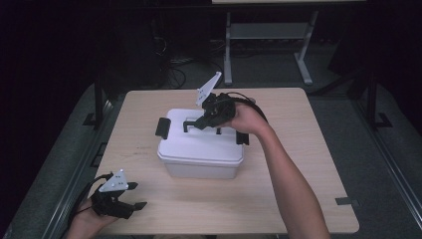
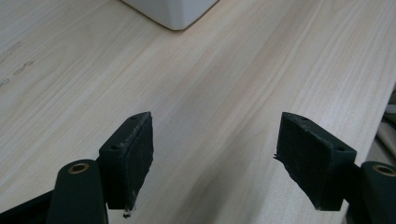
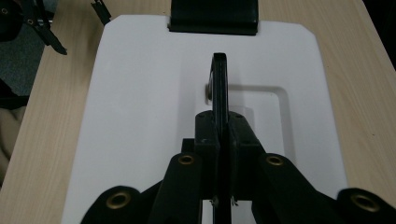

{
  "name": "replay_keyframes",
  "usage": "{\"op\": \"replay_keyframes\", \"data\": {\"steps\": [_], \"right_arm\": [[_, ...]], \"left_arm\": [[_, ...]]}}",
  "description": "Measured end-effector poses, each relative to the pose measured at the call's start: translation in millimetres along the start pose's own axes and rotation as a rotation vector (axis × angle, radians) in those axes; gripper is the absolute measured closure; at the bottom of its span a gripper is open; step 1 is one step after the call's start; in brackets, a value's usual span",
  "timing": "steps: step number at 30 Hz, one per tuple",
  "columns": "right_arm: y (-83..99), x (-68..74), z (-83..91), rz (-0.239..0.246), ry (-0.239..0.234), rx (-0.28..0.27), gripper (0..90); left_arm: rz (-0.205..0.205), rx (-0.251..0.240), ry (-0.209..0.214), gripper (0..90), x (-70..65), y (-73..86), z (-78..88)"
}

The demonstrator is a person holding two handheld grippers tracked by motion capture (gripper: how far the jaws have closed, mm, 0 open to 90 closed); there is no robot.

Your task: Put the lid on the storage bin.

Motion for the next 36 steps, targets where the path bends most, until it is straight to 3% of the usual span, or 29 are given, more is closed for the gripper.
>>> {"op": "replay_keyframes", "data": {"steps": [18, 28, 36], "right_arm": [[-6.3, 3.1, -2.1, 0.015, 0.014, 0.014, 83.8], [-6.8, 2.6, -12.4, 0.019, 0.012, 0.029, 83.8], [-3.4, 3.4, -10.3, 0.001, -0.002, 0.002, 82.9]], "left_arm": [[0.004, -0.004, 0.001, 27.1, -0.9, -0.6, -0.5], [-0.001, 0.001, 0.006, 26.9, -2.3, -1.0, -1.6], [0.001, 0.002, 0.006, 26.9, -1.8, 0.4, -1.4]]}}
Point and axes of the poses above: each handheld gripper's, and its own axes: z roughly backward along the jaws, y roughly out of its underside, x roughly to its left, the point moved 9 cm from there along -z, roughly forward along the jaws, and after that the axes turned 9 degrees about -y, right-handed, at the moved point
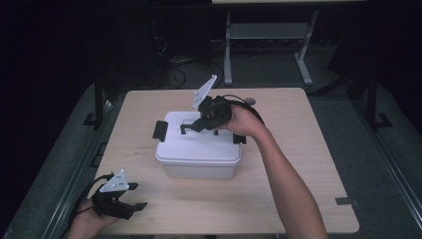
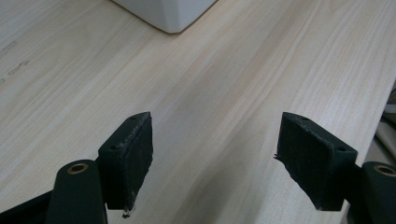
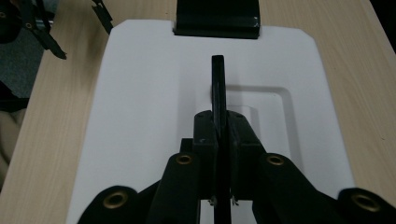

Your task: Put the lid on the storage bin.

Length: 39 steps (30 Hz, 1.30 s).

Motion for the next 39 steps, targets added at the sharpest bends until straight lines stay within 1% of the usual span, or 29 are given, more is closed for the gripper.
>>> {"op": "replay_keyframes", "data": {"steps": [1, 7, 10, 11, 12, 13, 14, 16, 17, 22, 23, 33, 36, 39], "right_arm": [[0.9, 1.5, 0.0, -0.009, -0.006, -0.008, 82.7], [1.6, 3.9, 0.4, -0.004, -0.009, -0.014, 81.8], [1.8, 4.6, 1.5, -0.003, -0.007, -0.013, 79.4], [1.5, 4.9, 2.6, -0.009, -0.005, -0.02, 77.8], [1.9, 7.1, 5.3, -0.011, -0.015, -0.028, 75.3], [1.9, 7.1, 5.3, -0.011, -0.015, -0.028, 75.3], [3.0, 8.7, 7.3, -0.012, -0.013, -0.031, 73.3], [3.5, 9.2, 8.0, -0.017, -0.013, -0.031, 72.7], [4.8, 10.8, 10.0, -0.017, -0.01, -0.03, 70.8], [6.0, 13.8, 13.3, -0.019, -0.005, -0.037, 66.9], [8.0, 15.9, 14.8, -0.027, -0.009, -0.038, 65.6], [15.6, 19.0, 25.9, -0.046, 0.008, -0.05, 63.0], [17.5, 19.9, 28.1, -0.048, 0.011, -0.049, 62.9], [19.8, 21.7, 33.5, -0.045, 0.02, -0.059, 62.4]], "left_arm": [[-0.001, 0.0, 0.0, 26.9, 0.1, 0.0, -0.1], [0.0, 0.002, 0.006, 26.6, -1.2, -0.4, -1.0], [-0.002, 0.002, 0.007, 26.5, -1.4, -0.6, -1.0], [0.0, 0.001, 0.007, 26.5, -1.6, -0.8, -1.2], [-0.001, 0.002, 0.008, 26.3, -1.7, -0.8, -1.2], [-0.001, 0.002, 0.008, 26.3, -1.7, -0.8, -1.2], [0.001, 0.0, 0.008, 26.3, -2.0, -0.9, -0.7], [0.0, -0.002, 0.009, 26.3, -2.1, -1.1, 0.0], [0.002, -0.005, 0.006, 26.3, -2.0, -1.4, 0.8], [0.005, -0.007, 0.004, 26.3, -2.1, -1.7, 1.4], [0.004, -0.006, 0.003, 26.1, -2.3, -1.9, 1.3], [-0.002, 0.002, 0.005, 26.1, -3.1, -1.3, -0.5], [-0.001, 0.0, 0.004, 26.1, -2.9, -1.5, -0.4], [-0.001, 0.0, 0.003, 26.2, -2.8, -1.7, -0.1]]}}
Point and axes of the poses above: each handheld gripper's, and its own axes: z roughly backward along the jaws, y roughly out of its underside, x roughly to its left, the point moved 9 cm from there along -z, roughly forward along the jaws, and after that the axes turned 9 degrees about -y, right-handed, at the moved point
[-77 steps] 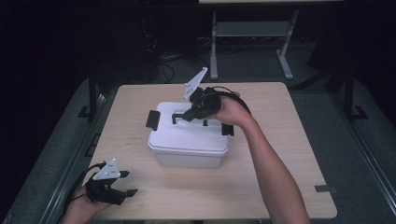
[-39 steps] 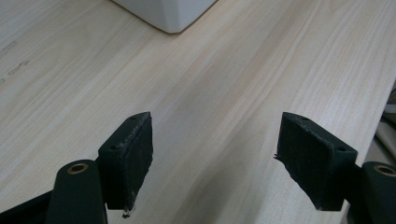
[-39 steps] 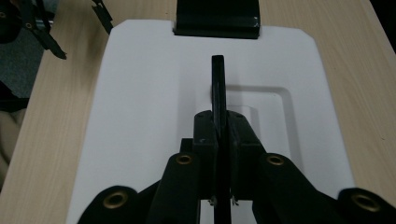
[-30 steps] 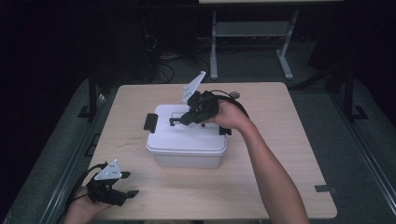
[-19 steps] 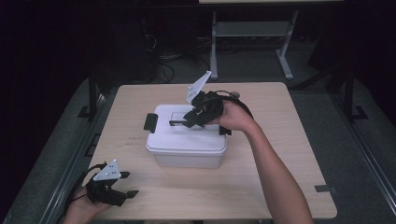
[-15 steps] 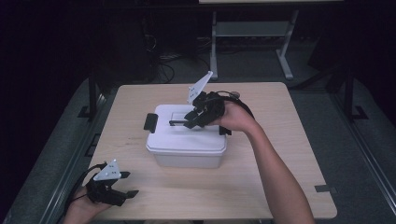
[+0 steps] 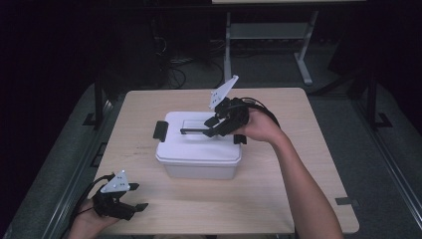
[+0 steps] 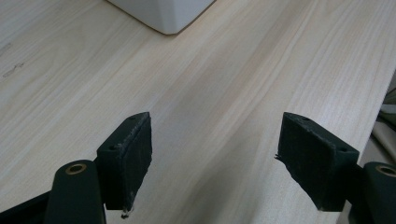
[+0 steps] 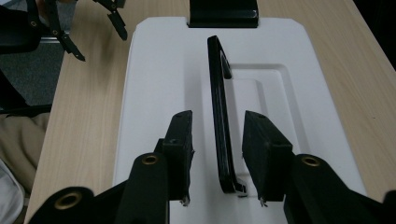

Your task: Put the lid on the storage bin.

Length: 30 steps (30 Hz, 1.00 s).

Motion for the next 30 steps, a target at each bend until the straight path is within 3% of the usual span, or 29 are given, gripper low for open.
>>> {"op": "replay_keyframes", "data": {"steps": [17, 30], "right_arm": [[13.1, 7.3, 23.2, -0.006, 0.04, -0.001, 60.3], [36.6, 11.6, 33.8, -0.038, 0.05, -0.001, 57.4]], "left_arm": [[0.011, -0.001, 0.002, 26.1, -0.2, 0.1, -1.7], [0.009, 0.003, 0.004, 26.0, 0.7, 0.9, -2.5]]}}
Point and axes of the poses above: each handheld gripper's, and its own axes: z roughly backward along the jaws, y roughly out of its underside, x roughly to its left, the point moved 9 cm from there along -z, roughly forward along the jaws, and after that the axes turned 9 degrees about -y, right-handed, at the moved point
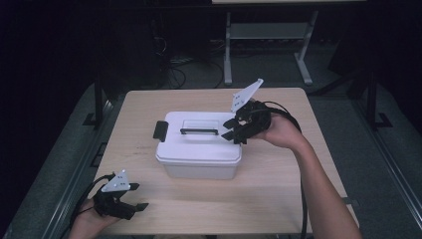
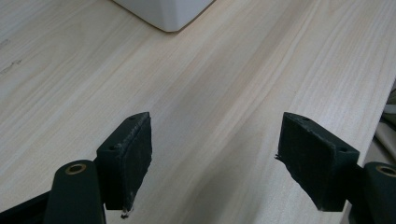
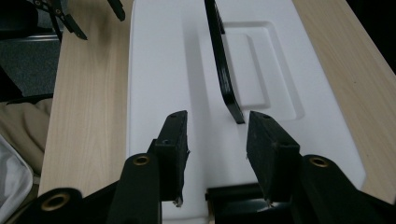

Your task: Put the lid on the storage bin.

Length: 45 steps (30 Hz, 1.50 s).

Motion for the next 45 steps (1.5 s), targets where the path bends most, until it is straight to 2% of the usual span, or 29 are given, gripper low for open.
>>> {"op": "replay_keyframes", "data": {"steps": [9, 14, 19, 35, 40, 45], "right_arm": [[11.9, 2.6, 7.4, -0.025, 0.014, -0.011, 53.7], [21.8, 4.4, 11.3, -0.067, 0.019, -0.016, 46.3], [32.3, 4.4, 11.6, -0.09, 0.029, -0.012, 39.6], [57.3, 8.8, 18.2, -0.141, 0.049, -0.006, 33.2], [62.1, 8.7, 18.3, -0.137, 0.051, -0.007, 31.5], [69.3, 10.4, 17.6, -0.153, 0.053, -0.007, 30.5]], "left_arm": [[0.001, 0.0, 0.001, 26.0, -0.4, -0.2, -0.2], [-0.001, 0.002, -0.004, 26.0, 0.7, 0.4, -0.1], [0.001, 0.006, -0.003, 26.0, 0.3, 1.2, -0.5], [0.007, 0.001, -0.009, 25.9, 1.9, 2.1, 1.8], [0.007, 0.003, -0.01, 25.7, 2.3, 2.3, 1.7], [0.007, 0.003, -0.012, 25.7, 2.9, 2.5, 1.9]]}}
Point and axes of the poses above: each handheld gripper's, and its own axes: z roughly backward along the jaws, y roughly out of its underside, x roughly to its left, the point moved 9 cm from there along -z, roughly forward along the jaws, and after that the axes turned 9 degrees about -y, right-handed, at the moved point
